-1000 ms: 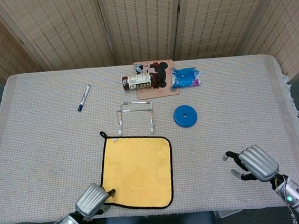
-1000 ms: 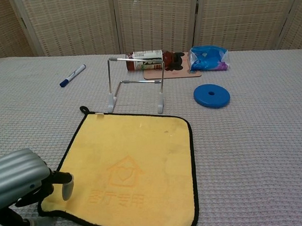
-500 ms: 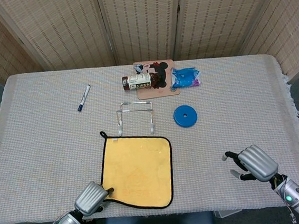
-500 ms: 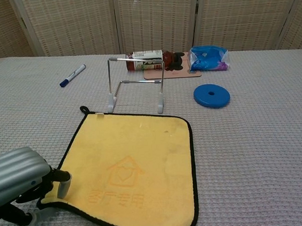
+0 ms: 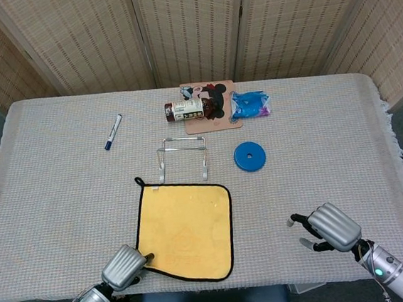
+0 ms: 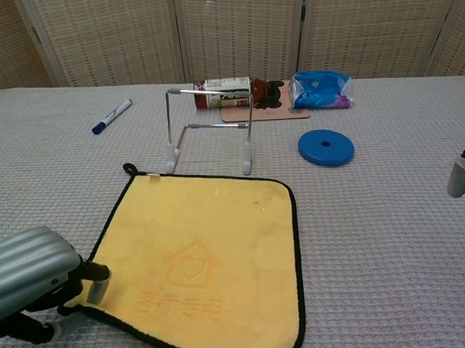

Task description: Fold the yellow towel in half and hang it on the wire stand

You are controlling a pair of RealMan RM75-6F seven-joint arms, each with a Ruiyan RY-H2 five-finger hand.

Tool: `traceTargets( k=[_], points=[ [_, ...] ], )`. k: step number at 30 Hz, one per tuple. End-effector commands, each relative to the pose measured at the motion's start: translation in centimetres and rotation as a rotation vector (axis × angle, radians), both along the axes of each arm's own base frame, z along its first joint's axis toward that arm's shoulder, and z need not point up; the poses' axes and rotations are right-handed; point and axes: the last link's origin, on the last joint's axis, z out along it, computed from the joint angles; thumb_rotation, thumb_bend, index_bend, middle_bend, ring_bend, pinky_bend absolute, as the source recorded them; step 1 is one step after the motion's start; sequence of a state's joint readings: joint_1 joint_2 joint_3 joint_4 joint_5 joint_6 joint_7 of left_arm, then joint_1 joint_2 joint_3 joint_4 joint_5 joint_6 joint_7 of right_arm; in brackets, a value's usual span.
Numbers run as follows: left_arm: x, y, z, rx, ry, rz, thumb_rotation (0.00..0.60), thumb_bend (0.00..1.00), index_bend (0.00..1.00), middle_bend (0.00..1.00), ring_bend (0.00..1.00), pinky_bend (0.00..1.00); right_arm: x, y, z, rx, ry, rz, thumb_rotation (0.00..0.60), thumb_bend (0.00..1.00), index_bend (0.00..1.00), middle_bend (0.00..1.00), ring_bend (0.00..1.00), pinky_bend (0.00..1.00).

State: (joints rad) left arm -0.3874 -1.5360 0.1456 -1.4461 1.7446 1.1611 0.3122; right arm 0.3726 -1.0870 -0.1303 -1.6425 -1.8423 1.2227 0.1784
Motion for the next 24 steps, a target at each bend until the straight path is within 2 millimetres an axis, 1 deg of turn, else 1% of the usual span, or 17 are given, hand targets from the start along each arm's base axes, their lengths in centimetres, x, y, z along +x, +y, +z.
traceTargets(
  k=[1, 4, 6, 8, 12, 14, 18, 24],
  points=[
    [0.1, 0.0, 0.1, 0.001, -0.007, -0.001, 0.600, 0.52, 0.61, 0.97, 0.80, 0.88, 1.3, 0.1, -1.5, 0.056, 0.000, 0.055, 0.600, 0.31, 0.38, 0.86, 0.95, 1.00],
    [0.1, -0.1, 0.1, 0.000, -0.006, -0.004, 0.600, 0.52, 0.61, 0.97, 0.80, 0.88, 2.3, 0.2, -2.9, 0.101, -0.001, 0.098, 0.600, 0.24, 0.38, 0.87, 0.96, 1.00],
    [0.1, -0.2, 0.0, -0.002, -0.006, -0.003, 0.600, 0.52, 0.61, 0.97, 0.80, 0.88, 3.4, 0.4, -4.4, 0.143, 0.004, 0.145, 0.600, 0.18, 0.38, 0.87, 0.96, 1.00],
    [0.1, -0.1, 0.0, 0.000, -0.008, -0.001, 0.600, 0.52, 0.61, 0.97, 0.80, 0.88, 4.3, 0.4, -5.9, 0.184, 0.007, 0.173, 0.600, 0.16, 0.38, 0.88, 0.96, 1.00],
    [0.1, 0.0, -0.1, 0.000, -0.009, 0.003, 0.600, 0.52, 0.61, 0.97, 0.80, 0.88, 5.9, 0.1, -8.5, 0.247, 0.025, 0.218, 0.600, 0.16, 0.38, 0.88, 0.97, 1.00],
    [0.1, 0.0, -0.1, -0.002, -0.008, 0.005, 0.600, 0.52, 0.61, 0.97, 0.80, 0.88, 6.4, 0.0, -9.5, 0.261, 0.041, 0.240, 0.600, 0.16, 0.38, 0.88, 0.97, 1.00],
    [0.1, 0.0, 0.0, -0.001, -0.010, 0.009, 0.600, 0.52, 0.61, 0.97, 0.80, 0.88, 7.5, 0.0, -11.2, 0.286, 0.064, 0.277, 0.600, 0.16, 0.38, 0.89, 0.97, 1.00],
    [0.1, 0.0, 0.0, 0.001, -0.016, 0.011, 0.600, 0.52, 0.61, 0.97, 0.80, 0.88, 8.5, -0.3, -13.4, 0.299, 0.099, 0.325, 0.600, 0.22, 0.39, 0.89, 0.97, 1.00]
  ],
)
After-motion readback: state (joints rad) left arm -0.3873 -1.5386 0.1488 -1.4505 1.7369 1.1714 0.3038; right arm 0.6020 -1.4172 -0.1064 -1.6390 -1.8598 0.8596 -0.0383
